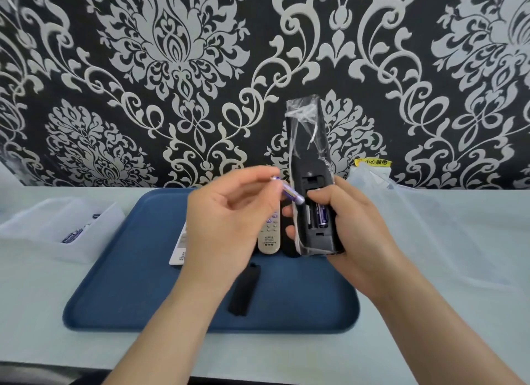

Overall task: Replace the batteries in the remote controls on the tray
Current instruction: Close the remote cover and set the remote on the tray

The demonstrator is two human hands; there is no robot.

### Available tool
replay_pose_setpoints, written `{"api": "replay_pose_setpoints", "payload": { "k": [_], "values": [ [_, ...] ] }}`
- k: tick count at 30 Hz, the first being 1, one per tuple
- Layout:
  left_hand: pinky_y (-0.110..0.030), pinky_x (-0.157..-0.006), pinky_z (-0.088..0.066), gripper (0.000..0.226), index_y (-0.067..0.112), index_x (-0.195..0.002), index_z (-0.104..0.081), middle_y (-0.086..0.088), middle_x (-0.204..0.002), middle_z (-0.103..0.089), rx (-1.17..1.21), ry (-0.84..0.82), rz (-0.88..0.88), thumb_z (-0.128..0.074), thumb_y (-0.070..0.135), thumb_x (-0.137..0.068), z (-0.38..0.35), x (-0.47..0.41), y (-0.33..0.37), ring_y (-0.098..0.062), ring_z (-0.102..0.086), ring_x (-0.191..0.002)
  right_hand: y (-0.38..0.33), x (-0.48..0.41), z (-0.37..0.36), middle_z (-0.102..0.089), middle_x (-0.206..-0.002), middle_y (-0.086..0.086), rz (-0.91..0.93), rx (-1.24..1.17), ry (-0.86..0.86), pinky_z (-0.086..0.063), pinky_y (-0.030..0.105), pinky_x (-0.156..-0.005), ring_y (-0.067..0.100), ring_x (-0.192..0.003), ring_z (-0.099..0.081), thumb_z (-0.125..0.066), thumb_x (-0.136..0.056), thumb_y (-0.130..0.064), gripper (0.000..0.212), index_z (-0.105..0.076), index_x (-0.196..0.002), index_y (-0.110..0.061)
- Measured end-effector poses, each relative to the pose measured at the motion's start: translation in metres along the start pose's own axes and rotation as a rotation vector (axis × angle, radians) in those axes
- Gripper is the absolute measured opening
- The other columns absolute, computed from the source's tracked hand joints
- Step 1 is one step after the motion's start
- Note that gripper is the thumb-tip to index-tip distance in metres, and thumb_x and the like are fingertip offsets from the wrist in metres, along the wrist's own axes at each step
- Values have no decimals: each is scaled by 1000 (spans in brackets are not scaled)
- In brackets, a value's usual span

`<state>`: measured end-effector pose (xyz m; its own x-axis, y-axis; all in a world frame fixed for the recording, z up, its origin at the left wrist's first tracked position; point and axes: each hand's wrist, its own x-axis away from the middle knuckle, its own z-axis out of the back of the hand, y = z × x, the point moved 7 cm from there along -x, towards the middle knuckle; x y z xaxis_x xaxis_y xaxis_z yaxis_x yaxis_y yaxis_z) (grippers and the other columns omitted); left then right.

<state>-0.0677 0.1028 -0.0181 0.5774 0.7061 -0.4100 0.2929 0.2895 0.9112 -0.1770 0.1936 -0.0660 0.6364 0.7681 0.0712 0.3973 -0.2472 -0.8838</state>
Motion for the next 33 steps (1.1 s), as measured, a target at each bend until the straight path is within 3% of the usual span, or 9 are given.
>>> {"api": "replay_pose_setpoints", "payload": {
  "k": [5,7,9,13,16,22,25,28,33],
  "values": [
    [-21,-74,-56,23,30,-97,-74,15,-89,-74,-297,-61,-204,-74,13,-81,-8,8,5,-4,-70,-80,2,1,-3,-65,-79,4,35,-5,-3,-52,35,-64,18,-69,-63,-48,-95,-10,17,-64,-96,-14],
    [-20,-75,-55,24,28,-101,-73,15,-91,-73,-352,-53,-259,-74,14,-81,-9,10,8,-3,-69,-83,4,1,0,-66,-86,2,15,-16,38,-52,31,-54,14,-63,-66,-51,-97,-21,16,-57,-112,-15],
    [-18,-74,-55,25,26,-101,-74,14,-87,-73,-347,-43,-268,-75,10,-81,-10,10,9,-3,-69,-82,5,1,2,-65,-100,6,2,-10,57,-53,31,-50,15,-68,-68,-52,-98,-29,36,-53,-129,-11],
    [-25,-70,-57,22,25,-92,-73,13,-84,-72,-309,-13,-257,-75,7,-80,-8,9,11,-7,-69,-74,-1,1,0,-68,-93,14,72,106,75,-56,50,-80,26,-89,-66,-48,-101,-33,26,-68,-95,-17],
    [-30,-69,-57,17,22,-91,-73,10,-79,-72,-353,-1,-362,-75,10,-80,-8,10,20,-8,-68,-72,-1,2,-1,-70,-104,20,75,105,91,-56,47,-82,27,-94,-67,-46,-102,-33,30,-68,-102,-13],
    [-31,-75,-51,1,3,-83,-74,-3,-85,-71,-726,-186,-831,-74,4,-83,-31,29,32,-24,-65,-77,-1,1,9,-65,-108,22,85,1,184,-49,46,-97,30,-101,-64,-49,-98,-41,47,-60,-119,0],
    [-30,-78,-50,12,2,-95,-74,-5,-91,-70,-805,-244,-823,-73,6,-84,-36,28,24,-25,-63,-80,-2,0,7,-63,-131,7,114,21,207,-42,45,-109,18,-123,-57,-57,-81,-56,67,-58,-133,-13],
    [-24,-82,-46,18,6,-100,-75,-2,-94,-68,-827,-295,-743,-72,14,-84,-34,21,18,-21,-59,-84,-2,1,5,-61,-136,5,150,46,207,-41,48,-109,23,-129,-54,-54,-80,-57,63,-60,-131,-19],
    [-25,-87,-44,25,16,-105,-75,6,-109,-68,-763,-358,-618,-65,28,-85,-29,13,11,-21,-57,-95,0,3,2,-63,-103,23,146,25,187,-46,46,-80,30,-95,-60,-48,-89,-43,50,-57,-111,0]
  ]
}}
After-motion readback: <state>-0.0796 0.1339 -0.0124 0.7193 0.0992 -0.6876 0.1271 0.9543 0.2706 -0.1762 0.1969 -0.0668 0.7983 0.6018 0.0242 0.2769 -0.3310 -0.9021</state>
